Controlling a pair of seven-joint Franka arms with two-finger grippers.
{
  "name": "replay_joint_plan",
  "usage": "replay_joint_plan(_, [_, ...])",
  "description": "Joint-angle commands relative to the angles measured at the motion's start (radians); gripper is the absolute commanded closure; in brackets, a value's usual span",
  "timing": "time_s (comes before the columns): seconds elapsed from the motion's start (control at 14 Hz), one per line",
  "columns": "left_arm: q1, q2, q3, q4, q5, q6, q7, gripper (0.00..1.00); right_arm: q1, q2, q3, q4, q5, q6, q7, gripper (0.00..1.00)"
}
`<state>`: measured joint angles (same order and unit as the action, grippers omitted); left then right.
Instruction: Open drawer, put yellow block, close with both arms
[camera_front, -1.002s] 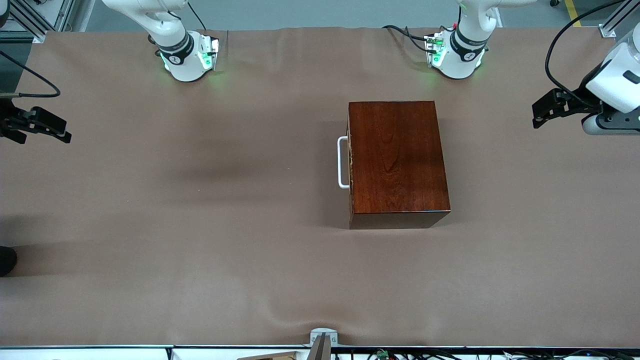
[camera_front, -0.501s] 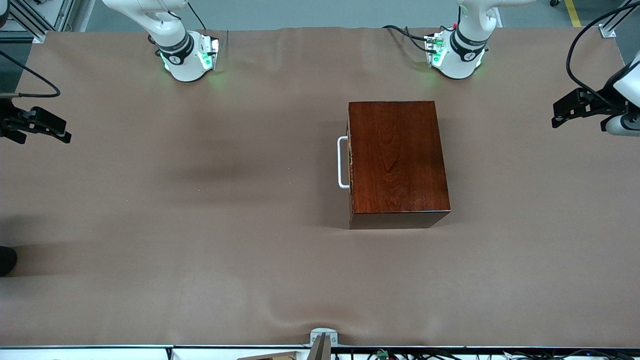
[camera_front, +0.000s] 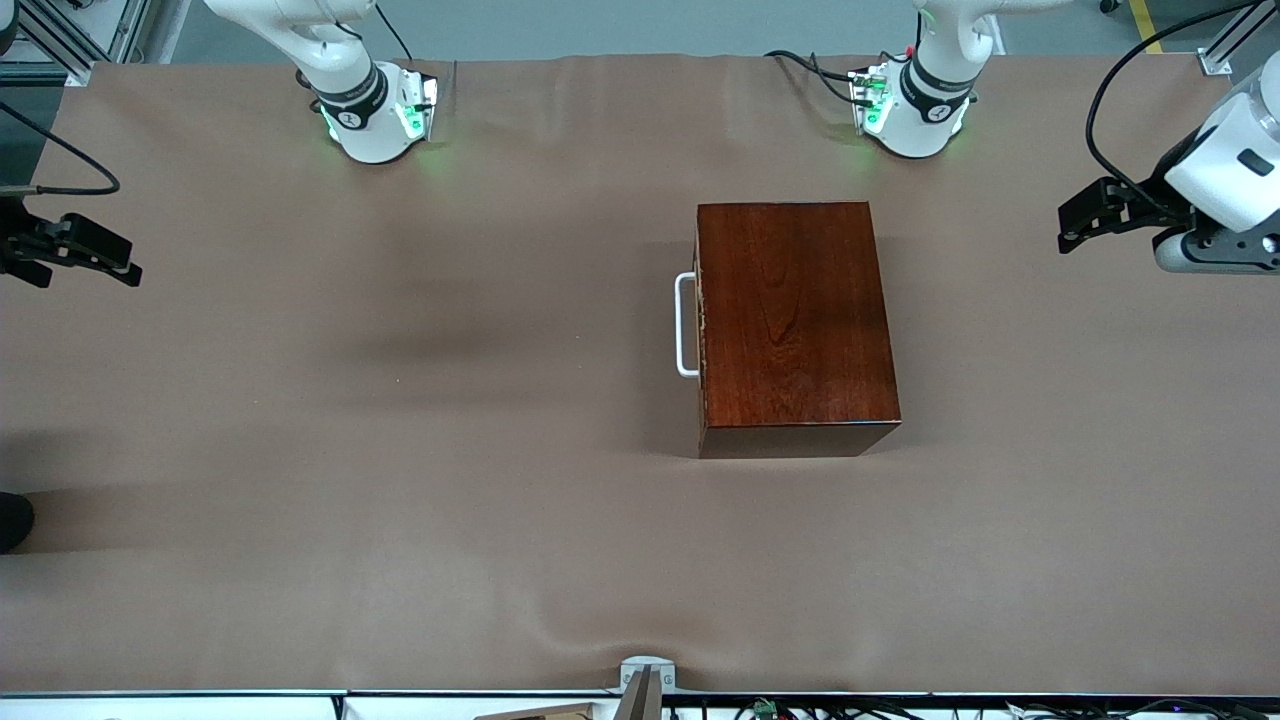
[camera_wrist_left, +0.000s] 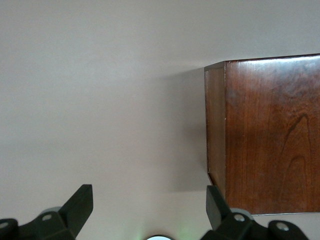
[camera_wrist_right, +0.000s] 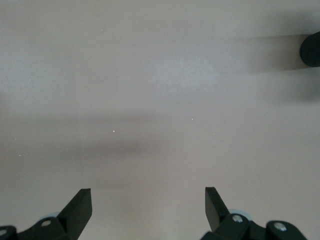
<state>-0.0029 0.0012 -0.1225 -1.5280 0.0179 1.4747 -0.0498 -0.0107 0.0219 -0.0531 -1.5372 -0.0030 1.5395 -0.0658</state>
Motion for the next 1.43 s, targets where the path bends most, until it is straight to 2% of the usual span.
replay_joint_plan(0.0, [0.012,-0.023,0.003,-0.021,-0.012,-0.005,0.010,0.00,-0.011,-0.011,0.007,0.003,-0.003,-0.001,0.014,0.00])
replay_joint_plan(0.79, [0.020,0.011,0.012,-0.026,-0.010,0.007,0.028,0.00,-0.012,-0.010,0.007,0.003,-0.003,-0.001,0.014,0.00])
replay_joint_plan(1.36, [0.050,0.000,0.011,-0.035,-0.038,0.072,0.030,0.00,-0.012,-0.010,0.007,0.003,-0.003,-0.001,0.014,0.00])
